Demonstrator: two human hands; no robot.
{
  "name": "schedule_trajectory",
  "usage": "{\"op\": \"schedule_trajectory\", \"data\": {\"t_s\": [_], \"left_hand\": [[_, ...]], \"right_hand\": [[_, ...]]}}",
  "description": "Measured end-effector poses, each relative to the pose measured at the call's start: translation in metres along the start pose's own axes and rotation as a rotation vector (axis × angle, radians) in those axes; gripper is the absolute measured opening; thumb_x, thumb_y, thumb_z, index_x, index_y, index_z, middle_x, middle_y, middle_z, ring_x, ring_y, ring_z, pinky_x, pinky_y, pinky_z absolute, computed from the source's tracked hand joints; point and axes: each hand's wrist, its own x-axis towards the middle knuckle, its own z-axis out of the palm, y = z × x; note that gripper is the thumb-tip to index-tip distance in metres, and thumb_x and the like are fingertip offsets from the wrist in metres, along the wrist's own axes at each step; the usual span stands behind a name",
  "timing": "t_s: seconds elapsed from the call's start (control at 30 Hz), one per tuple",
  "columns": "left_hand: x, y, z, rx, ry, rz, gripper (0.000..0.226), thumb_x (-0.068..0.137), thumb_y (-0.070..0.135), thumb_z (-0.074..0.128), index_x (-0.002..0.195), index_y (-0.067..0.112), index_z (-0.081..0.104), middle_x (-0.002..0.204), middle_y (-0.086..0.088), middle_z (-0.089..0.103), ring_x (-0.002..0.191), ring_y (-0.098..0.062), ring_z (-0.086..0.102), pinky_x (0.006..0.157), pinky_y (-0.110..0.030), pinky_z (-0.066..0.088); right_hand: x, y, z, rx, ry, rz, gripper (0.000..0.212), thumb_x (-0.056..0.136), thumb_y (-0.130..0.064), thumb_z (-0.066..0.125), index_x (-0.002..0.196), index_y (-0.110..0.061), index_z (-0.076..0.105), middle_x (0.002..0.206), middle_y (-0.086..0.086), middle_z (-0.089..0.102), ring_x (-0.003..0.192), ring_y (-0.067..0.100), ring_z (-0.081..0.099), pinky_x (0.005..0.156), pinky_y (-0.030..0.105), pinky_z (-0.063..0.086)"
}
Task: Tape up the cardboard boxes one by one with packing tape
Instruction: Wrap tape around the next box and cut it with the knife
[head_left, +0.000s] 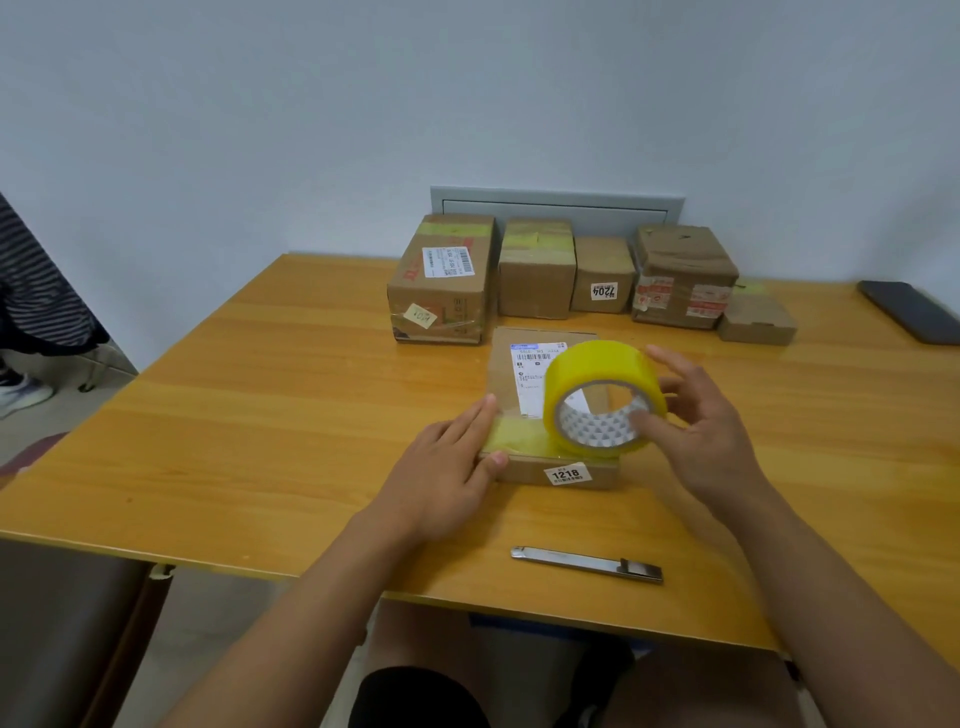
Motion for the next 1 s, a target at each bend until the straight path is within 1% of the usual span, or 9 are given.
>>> {"op": "schedule_trajectory", "data": {"t_s": [0.13,0.2,0.27,0.33,0.43,0.63,0.77,0.83,1.0], "left_hand": [[-0.001,0.005,0.000,0.014,0.010,-0.002,0.058,0.104,0.048,0.025,0.155,0.040,-0.003,0.162,0.022,0.000,0.146,-0.014,0.014,0.116,-0.032,0.017],[0.001,0.009,0.002,0.056,0.015,-0.005,0.056,0.105,0.047,0.022,0.155,0.039,-0.003,0.163,0.018,0.000,0.148,-0.013,0.007,0.119,-0.031,0.009],[0.002,0.012,0.004,0.122,0.024,-0.005,0.057,0.103,0.049,0.013,0.156,0.034,-0.003,0.164,0.013,-0.004,0.150,-0.010,-0.008,0.120,-0.029,-0.002],[0.004,0.015,0.007,0.184,0.031,0.011,0.068,0.094,0.054,-0.001,0.156,0.027,-0.005,0.164,0.009,-0.009,0.148,-0.008,-0.020,0.119,-0.028,-0.010],[0.007,0.019,0.009,0.245,0.038,0.048,0.082,0.082,0.056,-0.013,0.156,0.020,-0.008,0.164,0.005,-0.013,0.146,-0.008,-0.025,0.118,-0.026,-0.015],[0.009,0.036,0.012,0.311,0.025,0.080,0.094,0.084,0.074,-0.003,0.156,0.014,-0.010,0.163,-0.001,-0.013,0.148,-0.012,-0.020,0.119,-0.030,-0.014],[0.010,0.048,0.015,0.341,0.018,0.071,0.093,0.094,0.071,0.018,0.155,0.009,-0.012,0.163,-0.007,-0.014,0.149,-0.014,-0.017,0.120,-0.029,-0.012],[0.010,0.048,0.015,0.345,0.027,0.074,0.095,0.093,0.072,0.022,0.155,0.008,-0.013,0.163,-0.008,-0.014,0.150,-0.015,-0.016,0.120,-0.029,-0.012],[0.011,0.045,0.017,0.351,0.021,0.092,0.097,0.091,0.073,0.028,0.157,0.011,-0.008,0.164,-0.010,-0.010,0.151,-0.017,-0.011,0.122,-0.031,-0.007]], "right_hand": [[-0.005,0.002,-0.015,-0.018,0.006,-0.018,0.066,0.086,-0.005,0.070,0.123,-0.054,0.047,0.115,-0.009,0.060,0.110,0.007,0.056,0.075,0.011,0.051],[-0.006,0.003,-0.012,-0.011,0.003,-0.002,0.065,0.088,-0.008,0.068,0.125,-0.055,0.045,0.117,-0.015,0.057,0.111,0.005,0.054,0.076,0.016,0.053],[-0.008,0.004,-0.008,0.007,-0.017,0.016,0.069,0.090,-0.010,0.067,0.129,-0.060,0.040,0.119,-0.019,0.054,0.109,0.004,0.056,0.078,0.022,0.054],[-0.012,0.008,-0.005,0.047,-0.048,0.041,0.076,0.091,-0.011,0.066,0.133,-0.065,0.033,0.123,-0.022,0.052,0.109,0.001,0.058,0.077,0.020,0.055],[-0.018,0.010,-0.003,0.075,-0.067,0.051,0.080,0.092,-0.010,0.064,0.135,-0.065,0.026,0.126,-0.025,0.048,0.108,-0.009,0.056,0.076,0.013,0.053],[-0.017,0.013,0.000,0.060,-0.075,0.037,0.080,0.093,-0.011,0.063,0.138,-0.064,0.022,0.137,-0.013,0.047,0.115,-0.004,0.055,0.078,0.013,0.052],[-0.017,0.015,0.003,0.051,-0.073,0.022,0.080,0.093,-0.012,0.063,0.137,-0.065,0.021,0.139,-0.010,0.047,0.114,-0.007,0.054,0.077,0.011,0.051],[-0.016,0.016,0.004,0.039,-0.069,0.017,0.081,0.093,-0.012,0.063,0.137,-0.065,0.021,0.140,-0.009,0.046,0.115,-0.007,0.053,0.077,0.011,0.051],[-0.013,0.014,0.009,0.007,-0.075,0.007,0.083,0.094,-0.012,0.062,0.137,-0.067,0.018,0.147,-0.008,0.041,0.123,0.002,0.050,0.080,0.011,0.050]]}}
